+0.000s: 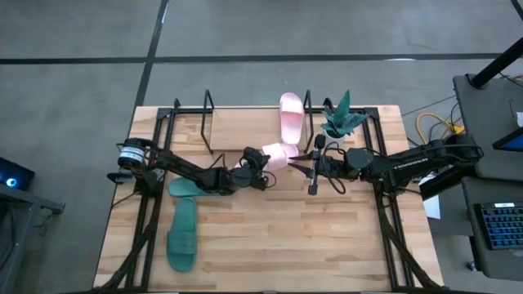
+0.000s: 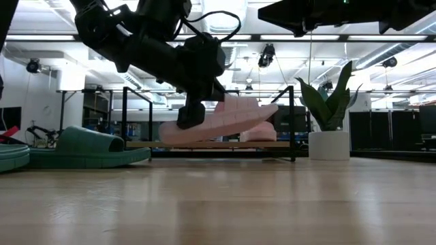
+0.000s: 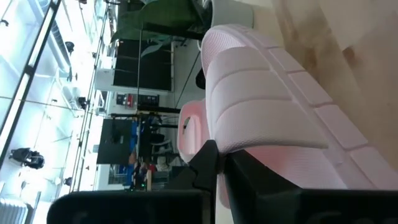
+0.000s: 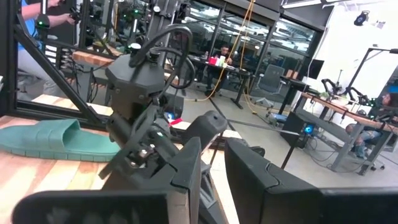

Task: Pick and place slides into the shelf
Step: Put the pink slipper on the shelf

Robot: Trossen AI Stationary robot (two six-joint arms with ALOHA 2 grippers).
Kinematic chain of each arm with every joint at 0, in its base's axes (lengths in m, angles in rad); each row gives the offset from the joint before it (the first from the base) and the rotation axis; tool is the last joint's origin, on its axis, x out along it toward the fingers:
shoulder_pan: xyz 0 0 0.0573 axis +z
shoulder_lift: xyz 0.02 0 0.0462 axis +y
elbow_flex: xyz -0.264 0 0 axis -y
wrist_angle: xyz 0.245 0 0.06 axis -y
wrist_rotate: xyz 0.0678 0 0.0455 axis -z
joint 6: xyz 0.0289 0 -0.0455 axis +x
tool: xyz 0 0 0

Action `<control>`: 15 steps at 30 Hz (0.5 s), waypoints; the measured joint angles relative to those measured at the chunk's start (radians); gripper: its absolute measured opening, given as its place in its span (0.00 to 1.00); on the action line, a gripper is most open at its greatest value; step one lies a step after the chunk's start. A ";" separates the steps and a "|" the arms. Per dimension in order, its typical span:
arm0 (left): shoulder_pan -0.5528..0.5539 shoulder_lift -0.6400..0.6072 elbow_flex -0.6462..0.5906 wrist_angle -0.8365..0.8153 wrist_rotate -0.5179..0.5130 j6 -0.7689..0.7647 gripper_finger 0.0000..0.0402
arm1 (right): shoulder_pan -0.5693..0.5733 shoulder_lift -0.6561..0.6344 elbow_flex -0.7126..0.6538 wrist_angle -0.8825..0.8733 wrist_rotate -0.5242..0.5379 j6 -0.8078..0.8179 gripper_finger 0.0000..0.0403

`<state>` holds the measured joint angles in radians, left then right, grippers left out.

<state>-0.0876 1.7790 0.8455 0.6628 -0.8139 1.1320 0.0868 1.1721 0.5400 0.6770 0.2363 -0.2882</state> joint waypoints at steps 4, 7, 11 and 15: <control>-0.012 0.000 0.000 -0.002 0.001 0.000 0.00 | 0.000 0.000 0.000 0.000 0.000 0.000 0.16; -0.022 -0.012 0.000 -0.043 0.001 0.000 0.00 | 0.000 0.000 0.000 -0.001 0.001 -0.003 0.16; -0.034 -0.061 -0.005 -0.133 0.030 -0.037 0.00 | 0.000 0.000 0.000 -0.020 0.021 -0.052 0.16; -0.037 -0.164 -0.016 -0.277 0.158 -0.130 0.00 | 0.000 0.000 0.000 -0.068 0.053 -0.161 0.16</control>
<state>-0.1246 1.6150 0.8291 0.3855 -0.6560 1.0023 0.0868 1.1725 0.5400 0.6090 0.2891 -0.4491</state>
